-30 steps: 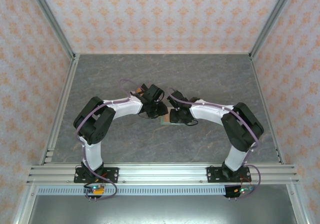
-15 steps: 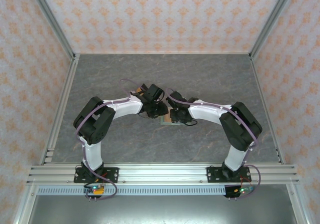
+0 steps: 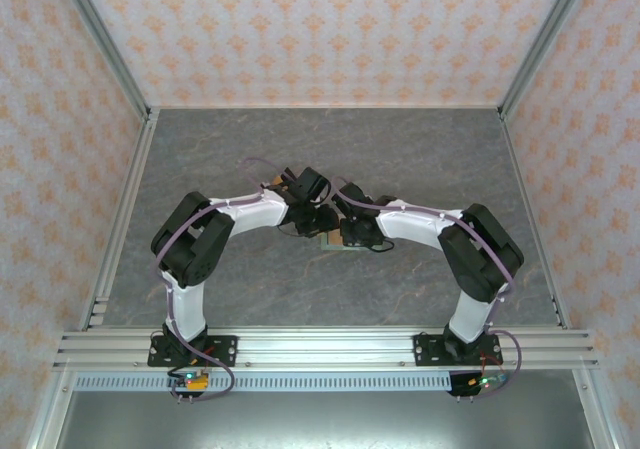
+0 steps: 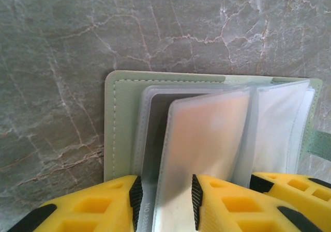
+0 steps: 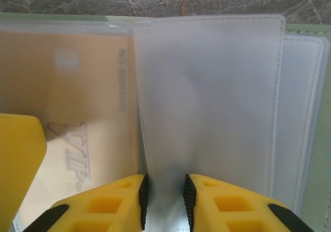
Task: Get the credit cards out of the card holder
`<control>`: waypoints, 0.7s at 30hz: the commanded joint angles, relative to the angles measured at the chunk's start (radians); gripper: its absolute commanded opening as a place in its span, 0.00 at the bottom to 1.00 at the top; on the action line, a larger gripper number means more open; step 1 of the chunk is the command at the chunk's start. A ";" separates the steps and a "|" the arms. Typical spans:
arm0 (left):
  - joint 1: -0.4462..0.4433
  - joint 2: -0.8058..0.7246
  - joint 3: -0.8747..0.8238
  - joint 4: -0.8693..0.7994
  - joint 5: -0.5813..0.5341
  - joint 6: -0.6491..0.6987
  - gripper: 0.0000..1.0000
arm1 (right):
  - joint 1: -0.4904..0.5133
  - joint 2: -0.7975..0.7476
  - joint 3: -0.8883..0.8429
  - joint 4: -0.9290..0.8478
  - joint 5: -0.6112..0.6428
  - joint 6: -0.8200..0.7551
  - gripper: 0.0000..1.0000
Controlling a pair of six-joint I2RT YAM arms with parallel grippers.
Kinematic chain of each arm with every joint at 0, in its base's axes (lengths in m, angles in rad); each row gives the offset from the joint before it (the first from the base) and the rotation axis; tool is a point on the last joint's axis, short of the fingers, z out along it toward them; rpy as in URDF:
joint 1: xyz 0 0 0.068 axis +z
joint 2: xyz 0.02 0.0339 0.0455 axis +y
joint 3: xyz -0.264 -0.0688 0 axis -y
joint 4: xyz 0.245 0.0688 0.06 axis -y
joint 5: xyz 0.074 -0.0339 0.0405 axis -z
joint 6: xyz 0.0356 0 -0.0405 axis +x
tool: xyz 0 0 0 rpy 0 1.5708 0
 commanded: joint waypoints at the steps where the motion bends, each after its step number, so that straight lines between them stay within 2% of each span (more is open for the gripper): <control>1: -0.011 0.038 0.012 -0.052 -0.027 0.031 0.36 | -0.004 0.071 -0.035 -0.046 0.036 0.016 0.29; 7: -0.011 0.047 0.020 -0.034 0.032 0.059 0.37 | -0.010 0.065 -0.045 -0.028 0.014 0.017 0.29; 16: -0.010 0.014 0.027 0.017 0.069 0.053 0.21 | -0.026 -0.009 -0.064 0.017 -0.044 0.013 0.29; 21: -0.011 0.006 0.025 0.049 0.091 0.040 0.18 | -0.031 -0.077 -0.075 0.042 -0.075 0.002 0.29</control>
